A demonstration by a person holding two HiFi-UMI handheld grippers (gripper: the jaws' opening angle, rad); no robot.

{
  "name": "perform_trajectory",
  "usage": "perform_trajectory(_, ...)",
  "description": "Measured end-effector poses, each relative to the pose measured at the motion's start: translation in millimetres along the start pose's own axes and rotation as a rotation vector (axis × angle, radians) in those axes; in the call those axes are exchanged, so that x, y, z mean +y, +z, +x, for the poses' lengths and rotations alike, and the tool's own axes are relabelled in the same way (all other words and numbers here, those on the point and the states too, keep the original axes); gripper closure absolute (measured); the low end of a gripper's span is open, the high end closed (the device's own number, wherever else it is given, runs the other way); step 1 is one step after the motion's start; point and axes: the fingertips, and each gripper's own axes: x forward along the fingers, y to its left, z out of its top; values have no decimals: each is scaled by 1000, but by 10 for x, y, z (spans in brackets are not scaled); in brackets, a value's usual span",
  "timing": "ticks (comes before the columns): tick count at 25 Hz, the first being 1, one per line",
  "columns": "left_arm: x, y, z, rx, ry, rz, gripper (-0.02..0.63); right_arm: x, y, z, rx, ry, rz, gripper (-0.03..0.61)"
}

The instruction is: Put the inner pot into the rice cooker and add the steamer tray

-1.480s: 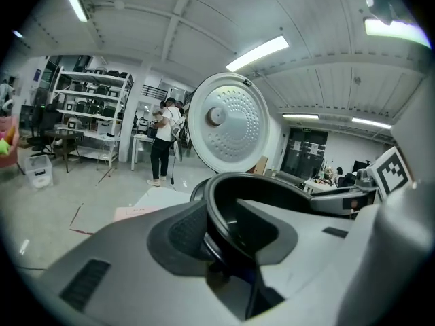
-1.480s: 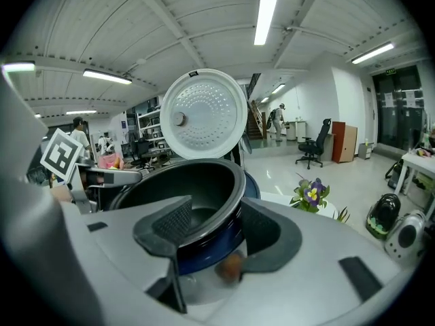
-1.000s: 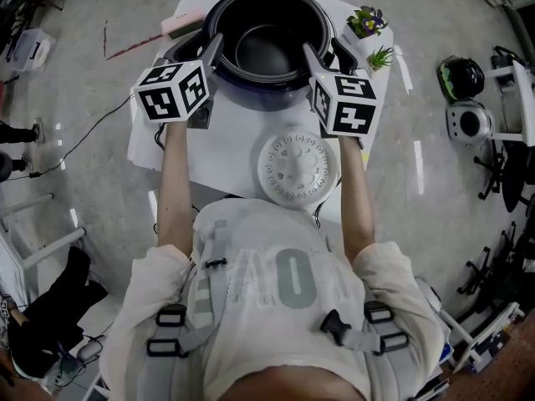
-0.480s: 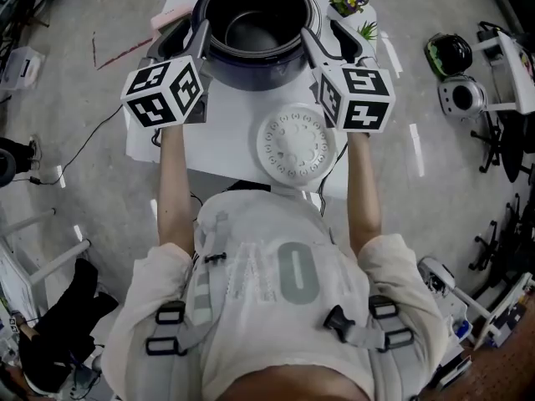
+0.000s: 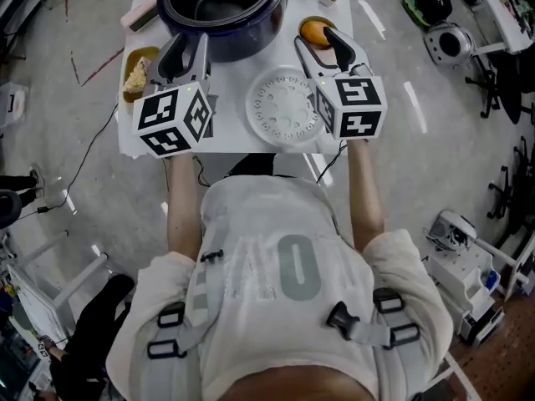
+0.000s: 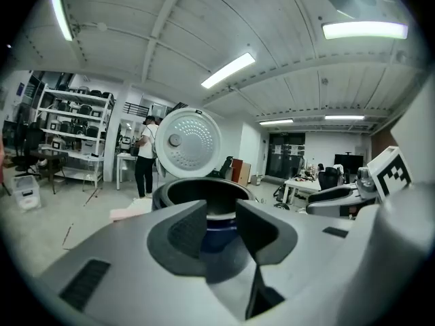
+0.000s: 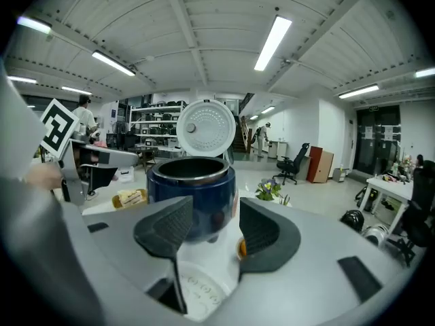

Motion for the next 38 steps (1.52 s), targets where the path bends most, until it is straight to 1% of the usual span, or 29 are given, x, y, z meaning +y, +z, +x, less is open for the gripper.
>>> perform_trajectory(3,-220,-289,13,48,-32,0,479,-84,-320,-145,41,-29,34,356)
perform_trajectory(5,-315,-532,23,96,-48,3,479,-100,-558,-214,78,-50,56,356)
perform_trajectory(8,-402,-938,40,195,-61,-3,479,-104,-922,-295,142,-86,91,354)
perform_trajectory(11,-524,-1297,82,289,-90,-12,479,-165,-1301,-374,211,-126,141,355)
perform_trajectory(15,-668,-1658,139,391,-138,-39,479,-226,-1758,-462,290,-163,205,356)
perform_trajectory(19,-799,-1949,114,483,-177,-42,479,-187,-2113,-594,351,-180,273,356)
perform_trajectory(25,-841,-2215,89,555,-196,-31,479,-116,-2401,-664,399,-195,313,356)
perform_trajectory(30,-794,-2345,74,589,-188,-38,480,-68,-2512,-669,412,-193,349,362)
perform_trajectory(34,-807,-2441,37,620,-206,-35,483,-28,-2573,-683,419,-187,364,370)
perform_trajectory(38,-827,-2466,24,625,-212,-49,519,6,-2578,-662,421,-173,364,400)
